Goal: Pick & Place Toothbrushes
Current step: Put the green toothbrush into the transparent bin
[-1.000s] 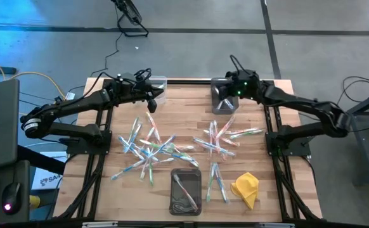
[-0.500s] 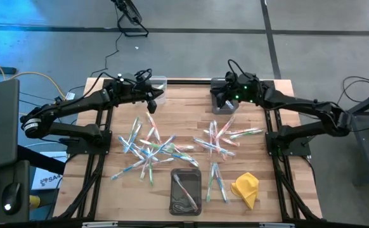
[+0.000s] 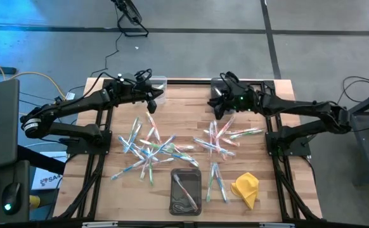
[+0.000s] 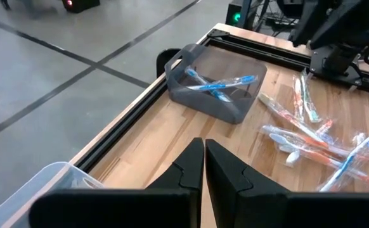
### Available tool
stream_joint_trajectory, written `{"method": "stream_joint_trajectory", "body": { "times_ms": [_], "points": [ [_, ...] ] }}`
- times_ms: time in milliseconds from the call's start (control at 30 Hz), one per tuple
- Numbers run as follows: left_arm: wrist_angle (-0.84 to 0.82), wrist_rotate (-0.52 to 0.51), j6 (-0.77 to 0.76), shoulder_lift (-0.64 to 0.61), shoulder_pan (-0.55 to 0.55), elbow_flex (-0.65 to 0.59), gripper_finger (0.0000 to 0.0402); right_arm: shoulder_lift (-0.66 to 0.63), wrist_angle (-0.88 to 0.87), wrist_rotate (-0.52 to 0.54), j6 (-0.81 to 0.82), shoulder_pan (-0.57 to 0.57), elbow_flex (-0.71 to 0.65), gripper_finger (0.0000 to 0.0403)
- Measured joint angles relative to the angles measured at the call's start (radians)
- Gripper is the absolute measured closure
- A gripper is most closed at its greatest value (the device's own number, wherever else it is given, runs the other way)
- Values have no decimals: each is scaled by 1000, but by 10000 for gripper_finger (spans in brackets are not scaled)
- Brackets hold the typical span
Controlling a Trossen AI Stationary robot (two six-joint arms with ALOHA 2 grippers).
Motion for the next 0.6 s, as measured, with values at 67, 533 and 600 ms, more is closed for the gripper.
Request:
{"method": "stream_joint_trajectory", "body": {
  "times_ms": [67,533,600],
  "points": [
    [-4,0,0,0,0,0,387,0,-26,26,32,19,0,314],
    [-29,0,0,0,0,0,387,0,-327,102,294,104,0,314],
    [-28,0,0,0,0,0,387,0,-384,102,353,112,0,314]
  ]
}}
